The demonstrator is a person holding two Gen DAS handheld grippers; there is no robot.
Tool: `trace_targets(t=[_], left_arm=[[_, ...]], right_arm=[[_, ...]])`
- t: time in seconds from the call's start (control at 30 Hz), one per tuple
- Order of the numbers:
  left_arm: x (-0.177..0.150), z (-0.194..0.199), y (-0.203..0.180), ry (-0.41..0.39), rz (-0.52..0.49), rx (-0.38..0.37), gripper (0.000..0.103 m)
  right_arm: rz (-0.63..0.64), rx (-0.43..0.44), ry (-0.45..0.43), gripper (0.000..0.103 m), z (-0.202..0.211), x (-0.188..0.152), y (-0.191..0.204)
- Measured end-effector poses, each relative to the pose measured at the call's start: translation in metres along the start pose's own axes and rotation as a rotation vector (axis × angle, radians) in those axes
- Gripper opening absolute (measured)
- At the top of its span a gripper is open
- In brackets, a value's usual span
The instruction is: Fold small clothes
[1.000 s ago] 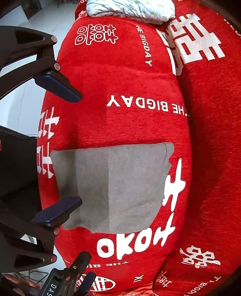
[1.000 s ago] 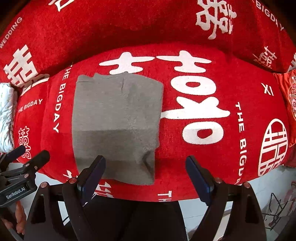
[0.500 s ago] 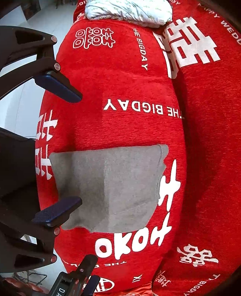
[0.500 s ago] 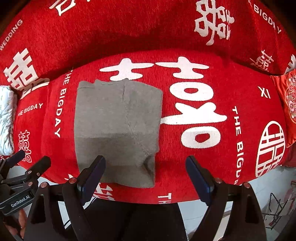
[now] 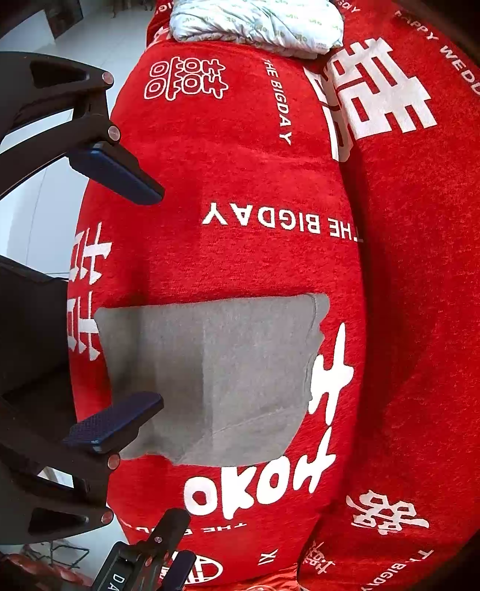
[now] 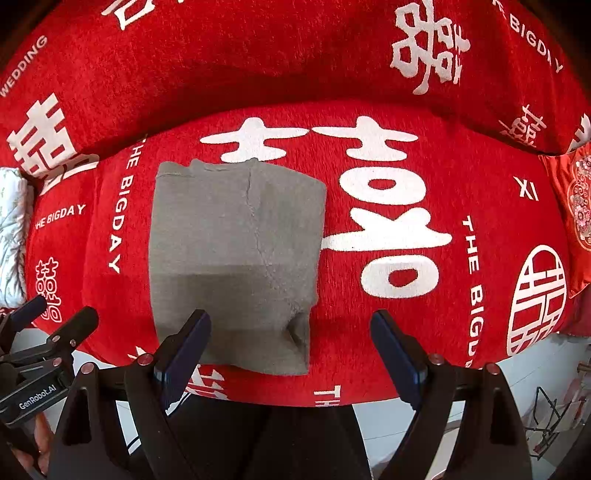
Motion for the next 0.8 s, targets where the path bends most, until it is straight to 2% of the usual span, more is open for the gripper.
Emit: trace_targets(t=[0.8], left_arm=[[-0.001, 0.0015, -0.0008, -0.006, 0.011, 0.015, 0.101]], right_arm=[[-0.005, 0.003, 0.007, 0.09, -0.0001, -0.0005, -0.0003]])
Point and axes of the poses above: each gripper's, at about its wrist camera, not at the fingertips, and z roughly against the way its jaws point, y to its left, x to its top, the point moved 2 cm from there along -z, roughly the way its jaws point, and after that the axes turned 11 degrees about y, right-handed, at the moved point
